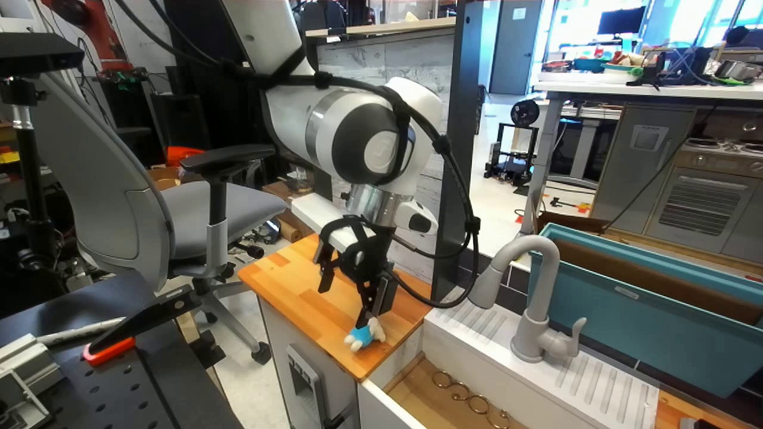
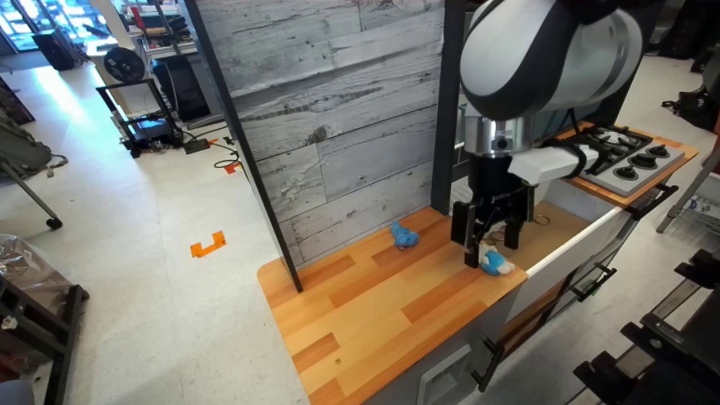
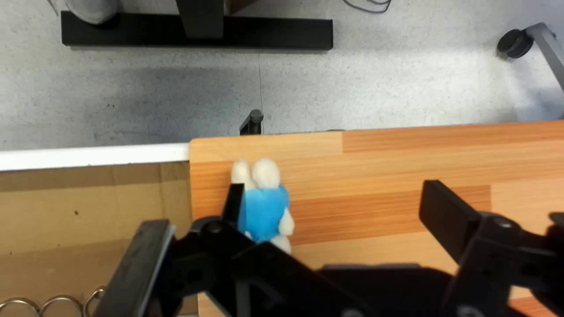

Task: Move the white and blue toy to the right

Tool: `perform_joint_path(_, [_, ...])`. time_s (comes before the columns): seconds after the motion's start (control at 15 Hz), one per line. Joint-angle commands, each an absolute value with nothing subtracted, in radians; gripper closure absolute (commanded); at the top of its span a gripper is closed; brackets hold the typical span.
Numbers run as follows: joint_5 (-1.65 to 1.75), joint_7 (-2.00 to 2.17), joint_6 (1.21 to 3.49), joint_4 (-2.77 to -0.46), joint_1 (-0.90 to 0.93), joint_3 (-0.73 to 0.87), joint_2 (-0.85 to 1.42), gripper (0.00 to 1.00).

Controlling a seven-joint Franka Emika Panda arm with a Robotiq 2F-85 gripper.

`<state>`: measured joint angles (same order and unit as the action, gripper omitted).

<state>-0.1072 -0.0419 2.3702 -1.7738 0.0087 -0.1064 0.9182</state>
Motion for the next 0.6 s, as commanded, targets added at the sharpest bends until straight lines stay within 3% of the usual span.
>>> perform_joint_path(0.0, [-0.139, 0.01, 2.258, -1.888, 0.009, -0.112, 0.767, 0.0])
perform_joint_path(0.27, [-0.155, 0.068, 2.209, -1.957, 0.016, -0.096, 0.657, 0.0])
perform_joint_path(0.53, [-0.136, 0.067, 2.339, -2.036, 0.022, -0.079, 0.554, 0.0])
